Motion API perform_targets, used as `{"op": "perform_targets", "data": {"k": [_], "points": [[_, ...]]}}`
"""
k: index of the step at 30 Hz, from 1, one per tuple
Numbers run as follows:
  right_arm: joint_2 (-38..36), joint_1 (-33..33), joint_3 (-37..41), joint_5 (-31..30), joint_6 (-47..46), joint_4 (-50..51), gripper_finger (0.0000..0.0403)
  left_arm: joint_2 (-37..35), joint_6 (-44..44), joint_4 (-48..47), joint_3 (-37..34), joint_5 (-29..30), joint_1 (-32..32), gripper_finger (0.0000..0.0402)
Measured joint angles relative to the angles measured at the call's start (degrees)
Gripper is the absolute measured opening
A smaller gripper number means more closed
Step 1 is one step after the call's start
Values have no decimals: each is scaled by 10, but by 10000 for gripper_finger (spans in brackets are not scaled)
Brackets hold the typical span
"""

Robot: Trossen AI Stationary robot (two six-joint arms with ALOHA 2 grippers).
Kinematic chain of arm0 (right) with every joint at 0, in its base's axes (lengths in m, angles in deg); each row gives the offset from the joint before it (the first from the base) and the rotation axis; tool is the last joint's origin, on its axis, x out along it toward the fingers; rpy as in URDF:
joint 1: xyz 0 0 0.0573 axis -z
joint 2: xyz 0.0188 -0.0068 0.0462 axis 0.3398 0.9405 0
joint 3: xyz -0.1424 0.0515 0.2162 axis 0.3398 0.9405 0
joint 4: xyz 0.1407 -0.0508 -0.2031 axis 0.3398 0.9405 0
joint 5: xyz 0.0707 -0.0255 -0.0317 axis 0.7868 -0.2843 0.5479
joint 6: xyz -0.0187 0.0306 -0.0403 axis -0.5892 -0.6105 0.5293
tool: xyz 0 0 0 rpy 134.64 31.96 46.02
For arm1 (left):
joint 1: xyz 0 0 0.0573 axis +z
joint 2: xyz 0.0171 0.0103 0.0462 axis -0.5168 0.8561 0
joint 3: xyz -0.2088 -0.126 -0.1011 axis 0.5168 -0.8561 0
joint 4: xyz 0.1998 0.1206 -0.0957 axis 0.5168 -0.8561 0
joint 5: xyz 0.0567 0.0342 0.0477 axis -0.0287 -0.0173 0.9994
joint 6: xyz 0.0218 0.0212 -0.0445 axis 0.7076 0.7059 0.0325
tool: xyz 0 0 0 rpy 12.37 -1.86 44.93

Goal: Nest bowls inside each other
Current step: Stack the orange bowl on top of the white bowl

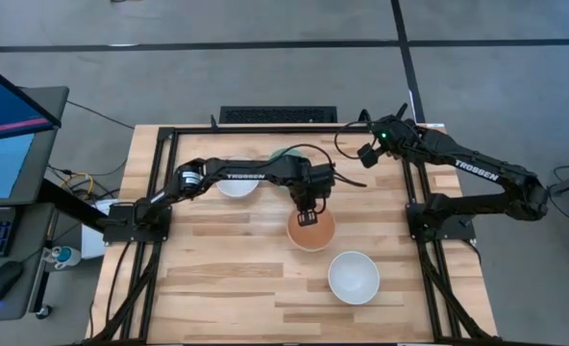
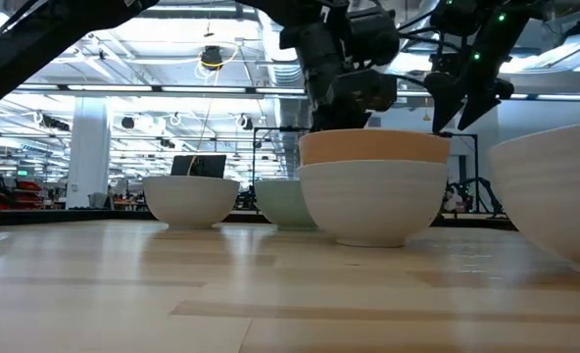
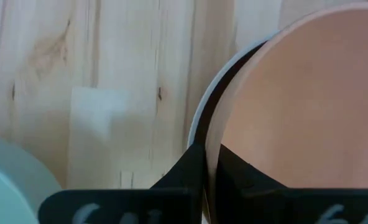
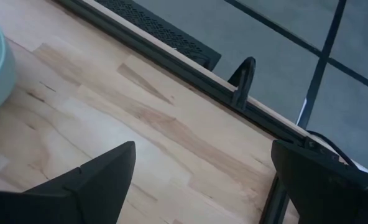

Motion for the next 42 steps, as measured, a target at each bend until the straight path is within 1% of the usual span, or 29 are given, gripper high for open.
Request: {"op": "perform_targets", "data": {"k": [3,5,7,10,13,16,19,21,23,33,36,39,42], "points": [[0,0,0,0,0,0,400,-8,9,9,0,26,-7,4],[0,0,0,0,0,0,400,-12,10,20,0,23,-12,4],[0,0,0,0,0,0,400,-16,8,52,0,5,-16,4],[0,0,0,0,0,1,400,-28,8,73,0,10,-21,4],[0,0,0,0,0,2,400,-29,10,60,1,2,-20,4],[0,0,0,0,0,2,400,-28,12,29,-6,11,-19,4],[0,0,0,0,0,2,400,-28,5,40,-24,3,-20,4],[0,0,0,0,0,2,400,-29,2,43,-24,-8,-20,4],[0,0,0,0,0,2,400,-31,-2,58,-22,-7,-20,4],[0,0,0,0,0,0,400,-30,-6,24,-22,8,-20,4],[0,0,0,0,0,0,400,-26,-3,29,-22,-13,-20,4],[0,0,0,0,0,0,400,-23,-7,28,-23,-22,-20,11],[0,0,0,0,2,0,400,-23,-13,49,-29,-21,-23,28]]}}
